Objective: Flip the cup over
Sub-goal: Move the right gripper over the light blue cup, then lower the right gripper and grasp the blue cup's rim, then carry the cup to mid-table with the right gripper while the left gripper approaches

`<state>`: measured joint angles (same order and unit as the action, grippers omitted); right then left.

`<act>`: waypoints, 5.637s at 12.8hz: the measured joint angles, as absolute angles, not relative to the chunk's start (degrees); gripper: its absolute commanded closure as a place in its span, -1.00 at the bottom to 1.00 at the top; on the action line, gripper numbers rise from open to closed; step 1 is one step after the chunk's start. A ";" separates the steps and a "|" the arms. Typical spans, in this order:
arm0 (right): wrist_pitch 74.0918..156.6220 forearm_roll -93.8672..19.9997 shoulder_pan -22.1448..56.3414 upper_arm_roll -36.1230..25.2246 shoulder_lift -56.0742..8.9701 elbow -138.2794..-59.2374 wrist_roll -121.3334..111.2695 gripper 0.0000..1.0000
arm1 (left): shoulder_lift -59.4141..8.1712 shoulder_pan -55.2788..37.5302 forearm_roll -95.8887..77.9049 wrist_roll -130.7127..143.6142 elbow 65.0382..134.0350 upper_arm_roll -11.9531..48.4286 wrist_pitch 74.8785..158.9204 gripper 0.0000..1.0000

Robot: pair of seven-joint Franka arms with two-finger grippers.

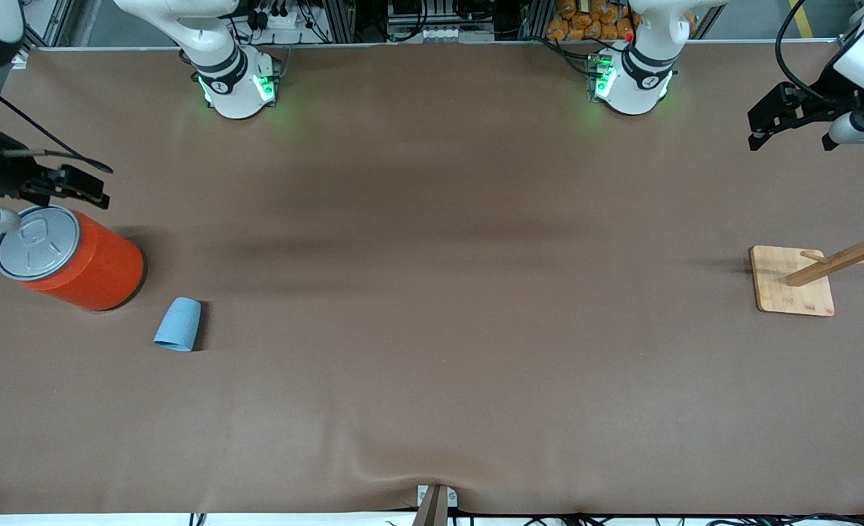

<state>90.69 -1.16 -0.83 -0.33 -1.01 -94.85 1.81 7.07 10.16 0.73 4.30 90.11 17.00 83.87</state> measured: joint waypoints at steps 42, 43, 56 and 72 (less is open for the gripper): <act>137.83 -1.13 -3.18 -0.82 -28.01 -108.35 -1.63 -1.00 | 7.02 9.78 0.03 4.40 89.30 17.97 83.31 -1.00; 139.93 -1.13 -3.14 -0.74 -29.19 -108.33 -1.66 -1.00 | 7.00 9.77 -0.08 4.40 89.33 18.00 83.31 -1.00; 144.49 -1.08 -2.43 -0.53 -35.21 -106.17 -10.99 -1.00 | 6.96 9.96 -0.15 4.40 89.60 17.86 83.30 -1.00; 136.53 -1.07 -1.36 2.03 -24.67 -106.42 -29.52 -0.04 | -7.48 11.34 -23.60 4.26 92.86 18.18 83.90 -1.00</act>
<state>136.53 -1.07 -1.36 2.03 -24.67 -106.42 -29.52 -7.48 11.34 -23.60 4.26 92.86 18.18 83.90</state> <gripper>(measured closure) 0.189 0.000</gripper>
